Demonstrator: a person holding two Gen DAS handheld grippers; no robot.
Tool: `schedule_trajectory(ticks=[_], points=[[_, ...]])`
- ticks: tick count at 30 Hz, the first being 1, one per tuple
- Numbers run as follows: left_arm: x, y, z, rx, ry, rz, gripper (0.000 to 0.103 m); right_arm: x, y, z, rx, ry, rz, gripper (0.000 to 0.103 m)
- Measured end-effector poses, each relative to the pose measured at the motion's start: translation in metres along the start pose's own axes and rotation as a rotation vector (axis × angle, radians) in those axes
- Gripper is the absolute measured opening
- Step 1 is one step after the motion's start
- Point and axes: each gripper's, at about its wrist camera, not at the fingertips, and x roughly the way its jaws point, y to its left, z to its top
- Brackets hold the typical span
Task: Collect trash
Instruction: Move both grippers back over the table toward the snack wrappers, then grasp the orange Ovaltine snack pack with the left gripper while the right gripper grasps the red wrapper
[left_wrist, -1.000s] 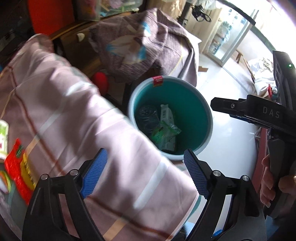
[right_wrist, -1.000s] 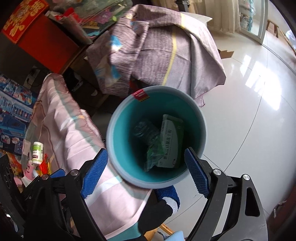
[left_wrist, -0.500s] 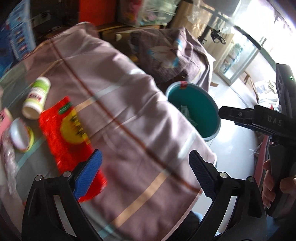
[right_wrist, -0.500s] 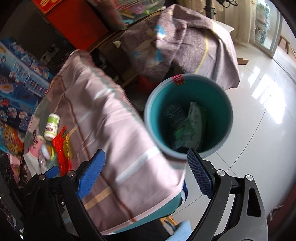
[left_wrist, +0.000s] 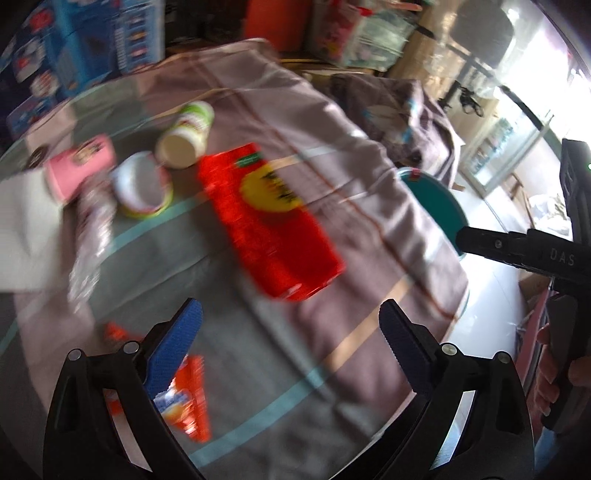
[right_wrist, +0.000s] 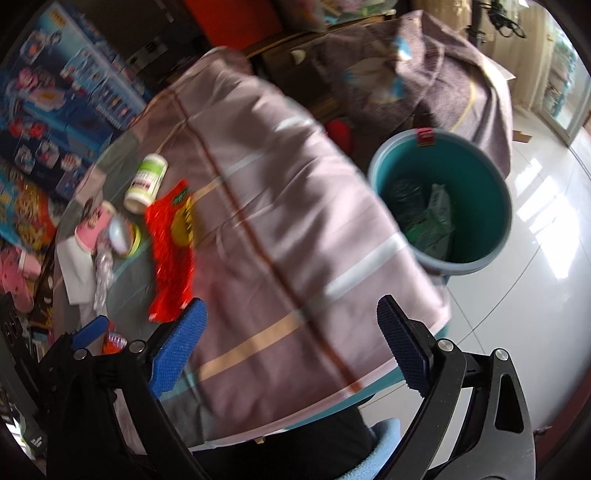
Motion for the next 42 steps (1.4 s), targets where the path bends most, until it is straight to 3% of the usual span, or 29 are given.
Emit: schedule_trajectory(ticks=[7, 14, 29, 38, 42], points=[[-0.023, 0.054, -0.026, -0.087, -0.011, 0.062, 0.097, 0.016, 0.039, -0.016, -0.076, 0.051, 0.023, 0.089], [-0.024, 0.089, -0.049, -0.154, 0.007, 0.098, 0.097, 0.028, 0.053, -0.026, -0.118, 0.092, 0.032, 0.089], [0.010, 0.099, -0.066, -0.186, 0.079, 0.094, 0.097, 0.045, 0.046, -0.028, -0.095, 0.130, 0.013, 0.089], [0.017, 0.097, -0.063, -0.165, 0.047, 0.119, 0.097, 0.055, 0.056, -0.027, -0.121, 0.145, -0.003, 0.089], [0.013, 0.100, -0.061, -0.167, 0.014, 0.137, 0.075, 0.060, 0.066, -0.023, -0.150, 0.148, -0.012, 0.089]])
